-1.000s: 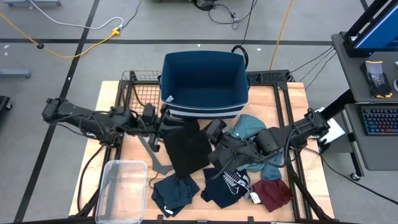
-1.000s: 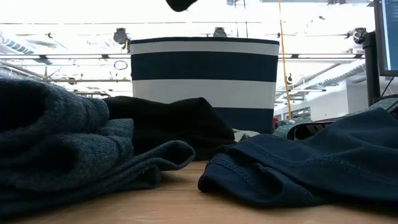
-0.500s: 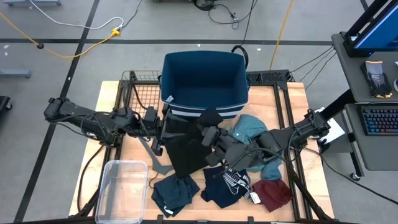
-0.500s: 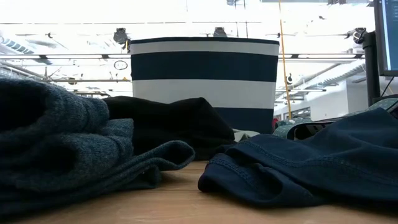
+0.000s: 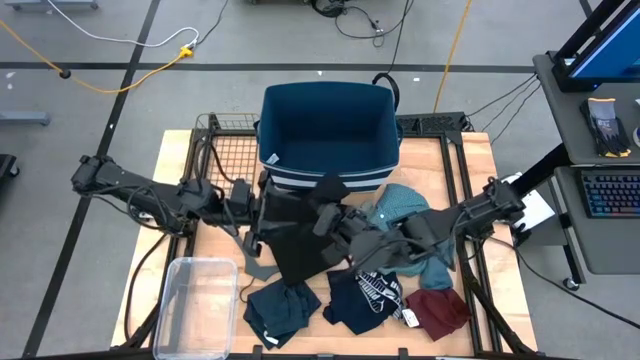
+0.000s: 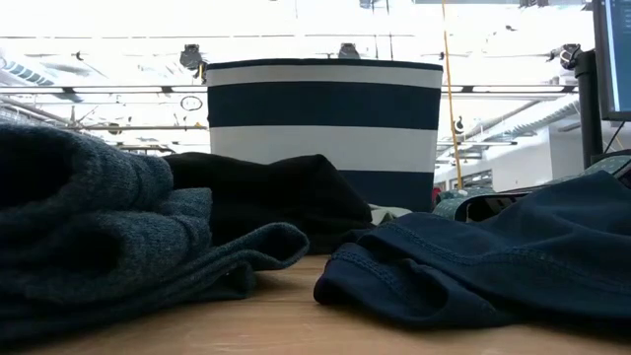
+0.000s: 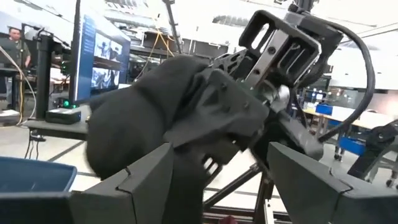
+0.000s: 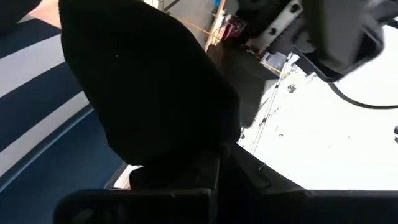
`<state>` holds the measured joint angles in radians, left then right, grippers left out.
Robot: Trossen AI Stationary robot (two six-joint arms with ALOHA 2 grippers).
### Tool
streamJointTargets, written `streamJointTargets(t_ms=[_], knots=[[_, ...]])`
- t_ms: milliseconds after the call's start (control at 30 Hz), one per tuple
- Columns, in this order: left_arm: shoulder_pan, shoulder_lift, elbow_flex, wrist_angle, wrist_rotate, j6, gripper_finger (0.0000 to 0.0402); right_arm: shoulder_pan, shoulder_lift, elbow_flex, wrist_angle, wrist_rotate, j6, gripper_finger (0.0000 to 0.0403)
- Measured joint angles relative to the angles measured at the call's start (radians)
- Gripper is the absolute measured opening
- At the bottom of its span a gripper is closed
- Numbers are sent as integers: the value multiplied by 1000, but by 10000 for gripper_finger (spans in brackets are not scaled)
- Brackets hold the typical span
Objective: Pick & Place Cloths
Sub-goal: Put the black sock into the transparent container
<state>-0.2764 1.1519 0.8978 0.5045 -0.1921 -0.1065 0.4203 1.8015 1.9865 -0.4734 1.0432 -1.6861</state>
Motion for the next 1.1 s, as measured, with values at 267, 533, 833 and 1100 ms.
streamJointTargets(t_ms=[267,533,833,1100], knots=[[-9,24,2,-83,-90,0,267,-15,31,-2,123,-5,-48,4],[-23,25,0,-106,-312,75,267,-13,30,-2,149,-22,-28,4],[-98,25,0,-78,-441,218,267,-28,30,-1,148,-21,-24,4],[-131,34,0,-28,-547,334,267,-50,30,0,148,-26,-24,4]])
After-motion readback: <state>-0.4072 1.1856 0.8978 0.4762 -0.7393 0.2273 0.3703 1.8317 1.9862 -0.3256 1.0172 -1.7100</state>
